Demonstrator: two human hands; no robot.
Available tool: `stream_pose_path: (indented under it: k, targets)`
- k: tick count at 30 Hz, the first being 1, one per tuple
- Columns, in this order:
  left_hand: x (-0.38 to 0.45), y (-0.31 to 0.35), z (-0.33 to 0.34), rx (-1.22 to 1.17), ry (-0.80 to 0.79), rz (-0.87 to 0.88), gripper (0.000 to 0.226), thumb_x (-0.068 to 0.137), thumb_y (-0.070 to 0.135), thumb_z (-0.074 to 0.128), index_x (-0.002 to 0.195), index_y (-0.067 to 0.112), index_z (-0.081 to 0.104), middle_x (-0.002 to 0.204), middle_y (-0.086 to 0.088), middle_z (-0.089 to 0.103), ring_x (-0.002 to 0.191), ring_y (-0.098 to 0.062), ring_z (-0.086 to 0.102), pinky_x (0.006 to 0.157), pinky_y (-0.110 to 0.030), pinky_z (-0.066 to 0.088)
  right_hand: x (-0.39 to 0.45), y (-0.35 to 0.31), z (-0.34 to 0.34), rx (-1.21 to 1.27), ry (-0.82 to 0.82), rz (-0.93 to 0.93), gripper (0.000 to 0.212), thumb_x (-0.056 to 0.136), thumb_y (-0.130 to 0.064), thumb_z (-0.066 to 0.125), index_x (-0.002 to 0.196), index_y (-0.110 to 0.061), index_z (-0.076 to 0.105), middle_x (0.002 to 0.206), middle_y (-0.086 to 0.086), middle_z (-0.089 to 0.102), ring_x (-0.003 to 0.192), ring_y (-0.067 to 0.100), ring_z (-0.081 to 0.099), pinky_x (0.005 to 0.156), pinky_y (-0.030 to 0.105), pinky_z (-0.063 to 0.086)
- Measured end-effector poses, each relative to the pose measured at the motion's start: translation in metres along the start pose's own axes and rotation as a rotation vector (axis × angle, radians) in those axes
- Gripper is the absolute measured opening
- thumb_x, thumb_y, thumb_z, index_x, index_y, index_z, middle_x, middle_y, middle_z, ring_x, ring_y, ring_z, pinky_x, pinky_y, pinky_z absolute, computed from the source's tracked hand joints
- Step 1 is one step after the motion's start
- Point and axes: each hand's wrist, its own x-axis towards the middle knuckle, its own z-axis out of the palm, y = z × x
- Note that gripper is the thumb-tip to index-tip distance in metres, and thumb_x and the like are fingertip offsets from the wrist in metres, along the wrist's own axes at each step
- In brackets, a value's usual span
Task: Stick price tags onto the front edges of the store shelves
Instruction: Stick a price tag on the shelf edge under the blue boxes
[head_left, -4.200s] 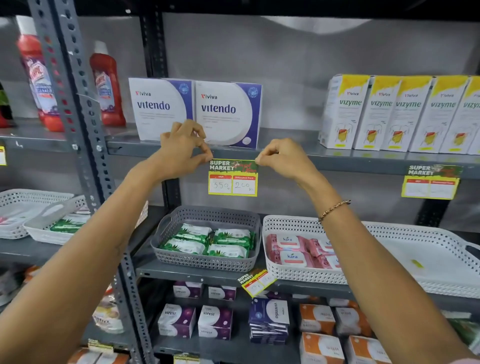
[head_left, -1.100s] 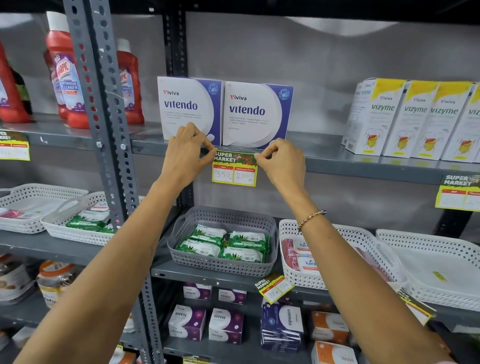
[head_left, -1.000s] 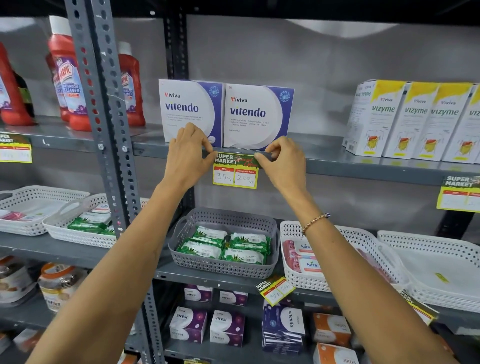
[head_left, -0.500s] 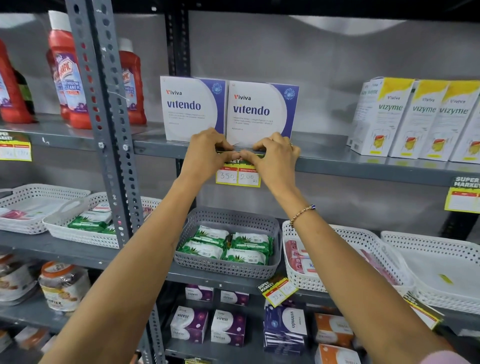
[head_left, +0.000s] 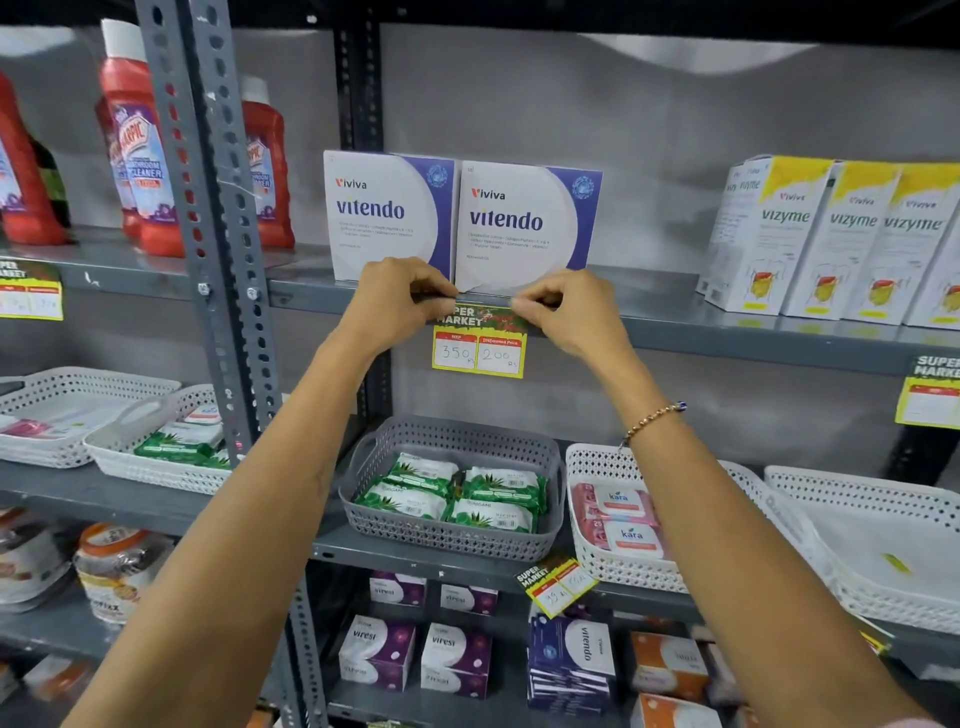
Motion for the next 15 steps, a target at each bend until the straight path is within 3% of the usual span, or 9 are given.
stream_pose_path:
  k: [2,4,6,8,11,15]
  targets:
    - [-0.002,0.008,0.007,0.011,0.041,-0.014,0.03,0.07,0.03,0.081,0.092,0.012,0.072,0.094,-0.001,0.066,0.083,-0.01,0.06,0.075,-0.018,0.047,0.001,-0.006,0.009,-0.086,0.049,0.022,0.04,0.069,-0.051,0.072,0.075,-0.012,0.071,0.088,0.005,0.07,0.081,0.018,0.06,0.074,0.036,0.049]
    - [-0.003,0.014,0.016,0.045,0.106,0.001,0.035,0.067,0.032,0.082,0.09,0.009,0.072,0.093,-0.005,0.067,0.083,-0.015,0.061,0.074,-0.022,0.046,0.001,-0.01,0.02,-0.181,0.109,0.046,0.048,0.065,-0.06,0.072,0.078,-0.014,0.066,0.095,0.007,0.064,0.092,0.024,0.056,0.078,0.04,0.045]
    - [-0.004,0.016,0.018,0.048,0.136,0.009,0.034,0.066,0.029,0.083,0.089,0.007,0.072,0.093,-0.009,0.069,0.083,-0.019,0.062,0.075,-0.026,0.048,0.001,-0.01,0.025,-0.193,0.13,0.049,0.043,0.066,-0.055,0.074,0.082,-0.016,0.066,0.098,0.007,0.061,0.098,0.025,0.052,0.081,0.039,0.041]
    - [-0.002,0.013,0.016,0.022,0.132,0.007,0.032,0.066,0.027,0.083,0.089,0.007,0.074,0.091,-0.009,0.07,0.079,-0.016,0.061,0.072,-0.021,0.047,0.002,-0.009,0.024,-0.159,0.125,0.051,0.034,0.068,-0.045,0.077,0.083,-0.016,0.067,0.098,0.006,0.061,0.099,0.025,0.052,0.083,0.039,0.041]
    - [-0.001,0.006,0.012,-0.034,0.104,0.002,0.027,0.069,0.018,0.081,0.092,0.007,0.074,0.093,-0.011,0.07,0.08,-0.012,0.059,0.065,-0.004,0.041,0.001,-0.007,0.016,-0.052,0.114,0.051,0.024,0.067,-0.031,0.081,0.082,-0.014,0.072,0.092,0.006,0.067,0.09,0.022,0.059,0.082,0.041,0.047]
    - [0.0,0.002,0.01,-0.081,0.097,0.007,0.023,0.07,0.01,0.08,0.091,0.004,0.074,0.093,-0.012,0.071,0.08,-0.013,0.061,0.067,-0.001,0.043,-0.001,-0.006,0.007,0.063,0.092,0.071,0.015,0.067,-0.016,0.081,0.079,-0.009,0.075,0.084,0.006,0.074,0.074,0.011,0.062,0.075,0.029,0.052]
